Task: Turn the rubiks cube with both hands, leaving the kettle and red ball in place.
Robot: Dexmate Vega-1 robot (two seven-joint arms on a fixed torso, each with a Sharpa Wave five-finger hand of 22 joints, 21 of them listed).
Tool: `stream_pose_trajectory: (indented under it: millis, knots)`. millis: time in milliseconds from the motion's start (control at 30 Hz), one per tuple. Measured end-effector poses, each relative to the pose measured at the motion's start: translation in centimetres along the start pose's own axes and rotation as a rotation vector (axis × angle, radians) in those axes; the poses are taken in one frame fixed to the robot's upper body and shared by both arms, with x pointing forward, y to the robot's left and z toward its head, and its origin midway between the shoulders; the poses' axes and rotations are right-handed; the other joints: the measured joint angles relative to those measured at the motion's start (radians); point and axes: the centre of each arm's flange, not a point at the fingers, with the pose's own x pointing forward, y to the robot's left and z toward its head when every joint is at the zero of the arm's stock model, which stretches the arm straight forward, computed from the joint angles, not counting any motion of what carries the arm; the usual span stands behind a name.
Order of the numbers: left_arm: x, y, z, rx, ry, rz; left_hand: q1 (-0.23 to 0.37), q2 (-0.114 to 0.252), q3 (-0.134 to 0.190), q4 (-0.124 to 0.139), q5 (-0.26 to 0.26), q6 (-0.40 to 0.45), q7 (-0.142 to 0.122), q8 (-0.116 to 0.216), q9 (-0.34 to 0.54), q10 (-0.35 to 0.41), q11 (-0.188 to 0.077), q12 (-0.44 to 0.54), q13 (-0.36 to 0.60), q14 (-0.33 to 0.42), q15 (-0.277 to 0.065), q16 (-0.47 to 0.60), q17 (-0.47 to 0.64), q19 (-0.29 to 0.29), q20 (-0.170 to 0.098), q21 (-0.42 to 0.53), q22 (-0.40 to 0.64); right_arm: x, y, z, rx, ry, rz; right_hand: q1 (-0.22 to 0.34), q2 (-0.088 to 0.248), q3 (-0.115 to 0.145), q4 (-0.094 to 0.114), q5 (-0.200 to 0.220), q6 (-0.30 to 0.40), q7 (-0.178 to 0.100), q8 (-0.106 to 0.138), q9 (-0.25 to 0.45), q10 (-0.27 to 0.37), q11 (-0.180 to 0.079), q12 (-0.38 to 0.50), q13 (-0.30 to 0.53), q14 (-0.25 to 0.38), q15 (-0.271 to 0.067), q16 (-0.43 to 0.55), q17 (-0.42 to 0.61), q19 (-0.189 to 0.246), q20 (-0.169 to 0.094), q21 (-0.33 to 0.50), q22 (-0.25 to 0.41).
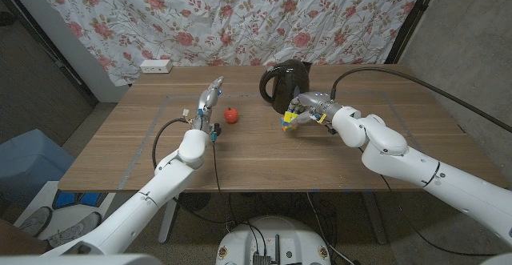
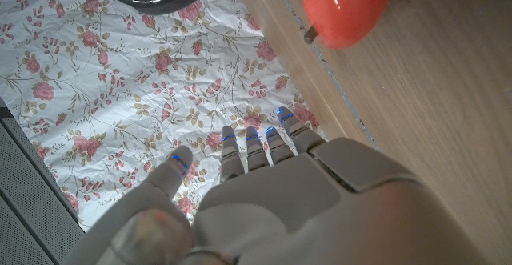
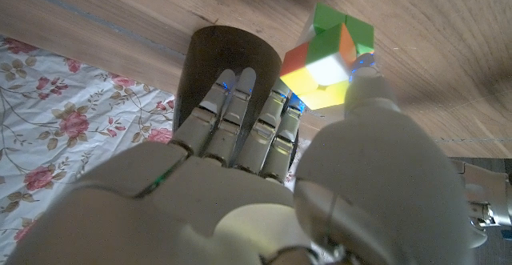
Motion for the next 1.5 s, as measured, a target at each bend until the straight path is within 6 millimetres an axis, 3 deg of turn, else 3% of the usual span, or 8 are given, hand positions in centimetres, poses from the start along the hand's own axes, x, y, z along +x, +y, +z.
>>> stream_pose_trajectory:
  millis: [1067, 1133, 1167, 1367, 1500]
  knots:
    - [0.4, 1.7, -1.4, -0.056, 0.046, -0.025, 0.000, 0.000, 0.004, 0.004, 0.000, -0.013, 0.002, 0.004, 0.000, 0.000, 0.011, 0.001, 0.000, -0.011, 0.000, -0.005, 0.000, -0.004, -0.004, -0.006, 0.003, 1.7, 1.8, 1.9, -0.141, -0.012, 0.085, 0.000, 0.000, -0.001, -0.001, -0.003, -0.010, -0.011, -0.008, 0.000, -0.031, 0.002, -0.012, 0.004, -0.013, 0.002, -0.015, -0.003, -0.024, 0.006, -0.007, 0.000]
    - [0.4, 1.8, -1.5, -0.057, 0.047, -0.024, 0.000, 0.000, 0.004, 0.004, 0.000, -0.013, 0.002, 0.004, 0.000, 0.000, 0.011, 0.001, 0.000, -0.011, 0.000, -0.005, 0.000, -0.004, -0.004, -0.006, 0.003, 1.9, 1.9, 2.0, -0.148, -0.012, 0.090, 0.000, 0.000, -0.001, -0.001, 0.000, -0.014, -0.014, -0.016, 0.000, -0.041, 0.005, -0.015, 0.003, -0.022, 0.003, -0.024, -0.003, -0.031, 0.005, -0.015, 0.000]
    - [0.4, 1.8, -1.6, -0.057, 0.048, -0.023, 0.000, 0.000, 0.004, 0.004, 0.000, -0.013, 0.002, 0.004, 0.000, 0.000, 0.011, 0.001, 0.000, -0.011, 0.000, -0.005, 0.000, -0.004, -0.004, -0.006, 0.003, 1.9, 1.9, 2.0, -0.153, -0.011, 0.095, 0.025, 0.025, -0.002, -0.002, 0.000, -0.018, -0.018, -0.019, -0.001, -0.046, 0.003, -0.022, 0.000, -0.025, 0.004, -0.026, -0.004, -0.034, 0.002, -0.015, 0.000]
    - [0.5, 2.0, -1.8, -0.059, 0.050, -0.020, 0.000, 0.000, 0.004, 0.004, 0.000, -0.009, 0.005, 0.004, 0.000, 0.000, 0.011, 0.001, 0.000, -0.011, 0.000, -0.005, 0.000, -0.004, -0.004, -0.006, 0.003, 2.2, 1.9, 2.3, -0.163, -0.010, 0.112, 0.035, 0.034, -0.006, 0.002, 0.004, -0.035, -0.034, -0.039, -0.003, -0.085, 0.002, -0.037, -0.008, -0.043, 0.007, -0.049, -0.007, -0.049, 0.009, -0.020, -0.003]
    - [0.5, 2.2, -2.0, -0.062, 0.053, -0.017, 0.000, 0.000, 0.004, 0.004, 0.000, -0.009, 0.005, 0.004, 0.000, 0.000, 0.011, 0.001, 0.000, -0.011, 0.000, -0.005, 0.000, -0.004, -0.004, -0.006, 0.003, 2.3, 1.9, 2.6, -0.176, -0.011, 0.126, 0.040, 0.039, -0.006, 0.002, 0.012, -0.067, -0.030, -0.055, -0.003, -0.122, 0.001, -0.051, -0.012, -0.068, 0.008, -0.068, -0.012, -0.066, 0.012, -0.022, -0.003]
